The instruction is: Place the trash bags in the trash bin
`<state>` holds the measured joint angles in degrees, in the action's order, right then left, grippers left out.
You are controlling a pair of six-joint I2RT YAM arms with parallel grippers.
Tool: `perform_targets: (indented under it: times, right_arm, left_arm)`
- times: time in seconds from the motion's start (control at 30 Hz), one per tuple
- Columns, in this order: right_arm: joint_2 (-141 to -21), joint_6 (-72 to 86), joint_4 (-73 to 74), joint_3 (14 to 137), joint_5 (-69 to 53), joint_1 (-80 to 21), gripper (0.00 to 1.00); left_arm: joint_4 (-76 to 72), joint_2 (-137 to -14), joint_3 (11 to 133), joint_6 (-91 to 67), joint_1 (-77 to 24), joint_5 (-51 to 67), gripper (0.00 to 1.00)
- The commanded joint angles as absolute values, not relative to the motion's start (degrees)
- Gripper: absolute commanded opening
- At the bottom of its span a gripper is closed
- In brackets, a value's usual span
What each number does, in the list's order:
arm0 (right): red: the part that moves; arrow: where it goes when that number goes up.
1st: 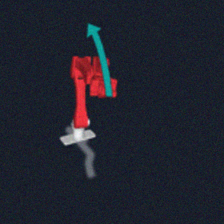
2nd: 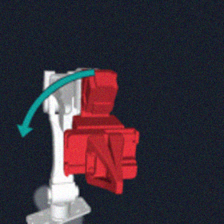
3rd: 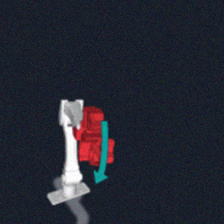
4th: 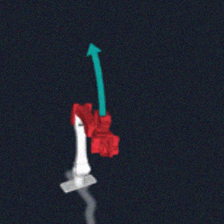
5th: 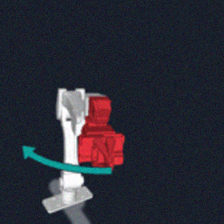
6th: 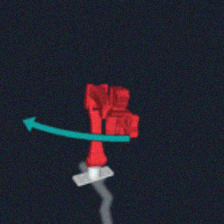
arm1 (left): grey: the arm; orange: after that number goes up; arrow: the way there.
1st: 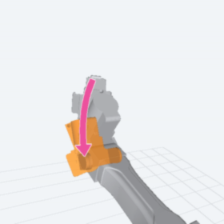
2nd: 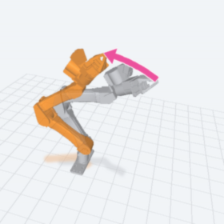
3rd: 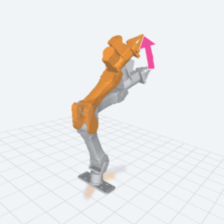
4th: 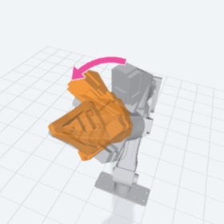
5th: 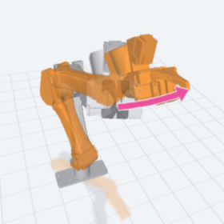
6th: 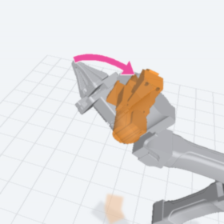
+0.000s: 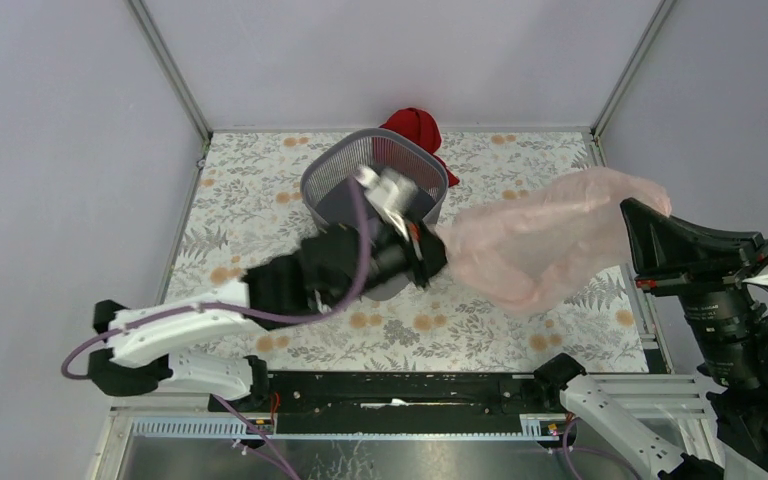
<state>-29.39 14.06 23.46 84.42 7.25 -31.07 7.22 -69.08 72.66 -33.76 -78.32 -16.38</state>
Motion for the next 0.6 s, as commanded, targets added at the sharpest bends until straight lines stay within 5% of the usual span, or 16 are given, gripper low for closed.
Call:
perform_targets:
  times: [0.0,0.27,0.57]
  right_arm:
    - [-37.00,11.71,11.64,87.76,-6.26,-31.07,0.00]
    - [-55.79,33.49,-20.77,92.52,-26.95,-31.08,0.00]
    - [-64.05,50.13,-38.88,84.97,-28.92,-31.10,0.00]
  left_arm:
    - [21.28,-67.25,92.49,-13.53,-74.46,-21.66,0.00]
    - [26.13,-75.07,117.90,4.96,-72.69,-37.47,0.00]
    - [17.02,-73.58,113.93,13.49,-68.69,-47.72,0.00]
